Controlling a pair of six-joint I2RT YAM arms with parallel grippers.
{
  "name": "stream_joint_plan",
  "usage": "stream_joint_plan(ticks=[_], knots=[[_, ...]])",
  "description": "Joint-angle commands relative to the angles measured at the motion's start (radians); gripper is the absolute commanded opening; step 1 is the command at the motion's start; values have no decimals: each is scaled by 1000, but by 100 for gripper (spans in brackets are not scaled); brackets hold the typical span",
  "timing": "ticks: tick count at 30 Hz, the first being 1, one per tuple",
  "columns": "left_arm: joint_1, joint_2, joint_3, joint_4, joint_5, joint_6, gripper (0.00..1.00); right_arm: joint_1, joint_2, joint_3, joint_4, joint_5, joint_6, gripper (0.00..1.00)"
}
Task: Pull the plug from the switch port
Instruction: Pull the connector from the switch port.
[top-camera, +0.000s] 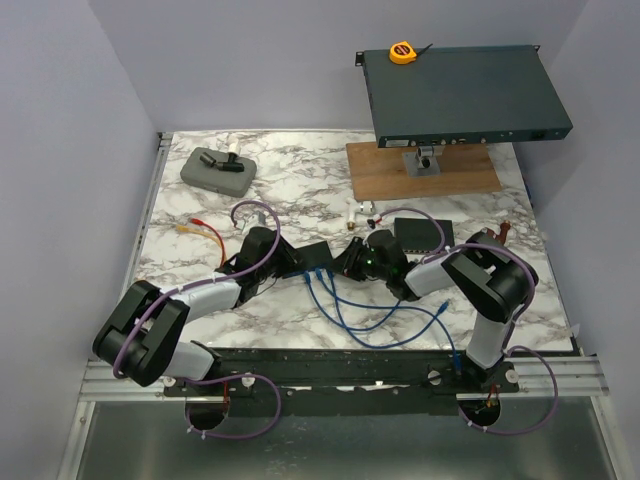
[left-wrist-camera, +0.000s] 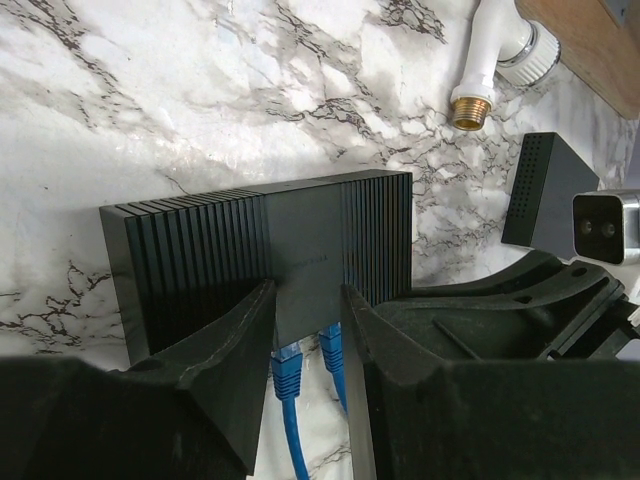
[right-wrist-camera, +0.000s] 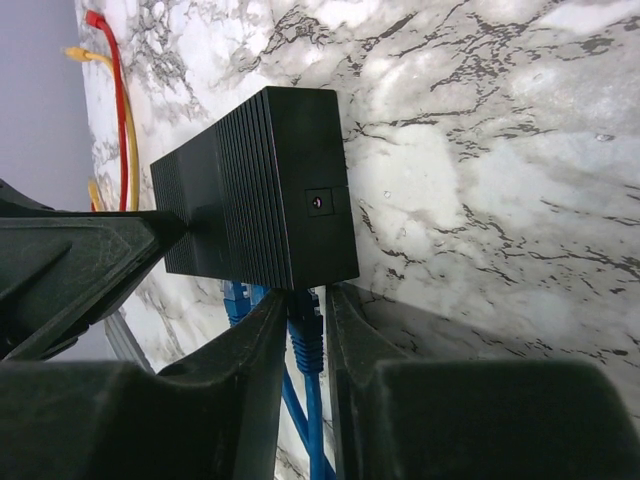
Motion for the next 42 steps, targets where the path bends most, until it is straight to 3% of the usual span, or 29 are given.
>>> stream_joint_plan(ticks=[1,5,8,16,22,27,42], knots=[[-6,31,-36,-37,15,6,33,-19,30,-8,27,-18,2,19],[-6,36,-42,-30,20,6,32,-30,38,-27,64,-40,-4,13],[-6,36,-43,-24,26,5,32,-34,52,-23,81,-72,-16,1],[-28,-68,-63,-45,7,17,32,-33,53,-33,102,-99,-41,1],[-135,-141,-13,-180,-100,89,32,-34,42,-36,91,-104,-58,1],[-192,-109,36,-257,-156,126,32,-35,37,-35,82,-111,-67,1],[-206,18,106,-210,-120,120,32,-34,18,-39,55,-137,-95,1]])
